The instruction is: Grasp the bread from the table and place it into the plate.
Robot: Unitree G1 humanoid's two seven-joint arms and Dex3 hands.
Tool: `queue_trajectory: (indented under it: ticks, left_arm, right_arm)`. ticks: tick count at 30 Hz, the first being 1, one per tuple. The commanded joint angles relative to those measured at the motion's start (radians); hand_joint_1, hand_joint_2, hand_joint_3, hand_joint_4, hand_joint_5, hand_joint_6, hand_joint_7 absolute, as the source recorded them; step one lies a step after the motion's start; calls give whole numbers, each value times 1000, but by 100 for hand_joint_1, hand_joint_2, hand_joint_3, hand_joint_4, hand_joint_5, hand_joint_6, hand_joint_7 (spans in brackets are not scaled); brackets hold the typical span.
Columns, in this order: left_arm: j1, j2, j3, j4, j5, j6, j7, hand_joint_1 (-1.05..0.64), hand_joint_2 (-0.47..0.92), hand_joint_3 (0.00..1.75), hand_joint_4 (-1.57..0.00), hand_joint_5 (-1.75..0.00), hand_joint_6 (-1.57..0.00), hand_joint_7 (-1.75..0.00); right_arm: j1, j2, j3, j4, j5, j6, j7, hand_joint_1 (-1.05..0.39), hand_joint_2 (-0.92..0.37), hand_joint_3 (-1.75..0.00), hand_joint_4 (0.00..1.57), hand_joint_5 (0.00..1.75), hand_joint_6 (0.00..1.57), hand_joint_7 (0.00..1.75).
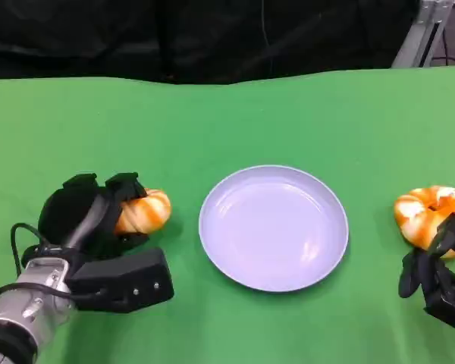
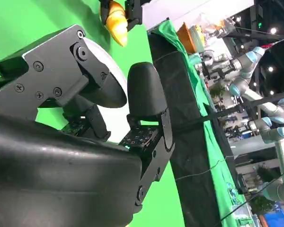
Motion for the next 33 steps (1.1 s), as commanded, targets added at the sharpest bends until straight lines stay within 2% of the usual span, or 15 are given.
queue_trajectory:
  ticks: [1, 8, 15, 18, 24, 26, 27, 28, 30, 32, 33]
  left_arm:
    - [22, 32, 2, -97, 20, 0, 11, -14, 92, 39, -60, -175, -71, -146]
    - [41, 31, 11, -240, 43, 21, -15, -14, 91, 34, -59, -175, -68, -146]
    - [39, 1, 1, -333, 57, 35, -46, -12, 90, 35, -61, -175, -62, -161]
    - [28, -24, -12, -343, 62, 23, -55, -14, 92, 35, -63, -175, -74, -139]
    - [0, -85, -47, -353, 92, 37, -107, -16, 91, 36, -60, -175, -76, -130]
    - [-14, -114, -65, -346, 97, 40, -139, -20, 92, 32, -57, -173, -80, -107]
    - [-21, -126, -71, -338, 98, 37, -146, -22, 92, 31, -60, -165, -86, -90]
    - [-30, -140, -81, -319, 105, 29, -133, -23, 92, 30, -60, -161, -88, -83]
    - [-46, -171, -96, -279, 109, 22, -115, -19, 92, 25, -63, -161, -92, -79]
    - [-64, -201, -105, -228, 115, 12, -86, -15, 92, 18, -60, -169, -90, -84]
    - [-75, -217, -110, -197, 120, 7, -66, -14, 92, 14, -62, -167, -91, -77]
  right_arm:
    - [10, -16, -5, -16, 8, -1, -1, -5, -49, -135, 92, 175, 76, 166]
    - [11, -15, -6, -16, 11, 0, 0, -5, -49, -135, 91, 175, 76, 166]
    - [11, -14, -5, -16, 7, -6, -1, -5, -49, -135, 91, 175, 76, 166]
    - [12, -12, -5, -18, 9, -3, -2, -5, -49, -136, 91, 175, 76, 166]
    - [15, -11, -3, -26, 12, 3, -1, -5, -49, -136, 92, 175, 76, 167]
    - [16, -11, -2, -26, 8, -1, -4, -5, -48, -136, 92, 175, 76, 167]
    - [16, -10, -2, -27, 7, -2, -4, -5, -48, -136, 92, 175, 76, 167]
    - [16, -10, -2, -27, 7, -3, -4, -5, -48, -136, 92, 175, 77, 167]
    - [17, -8, -1, -26, 7, -7, -3, -5, -48, -136, 92, 175, 77, 167]
    - [18, -7, -1, -26, 8, -9, -2, -5, -48, -136, 92, 175, 77, 167]
    - [18, -7, -1, -26, 8, -9, -3, -5, -48, -136, 92, 175, 76, 166]
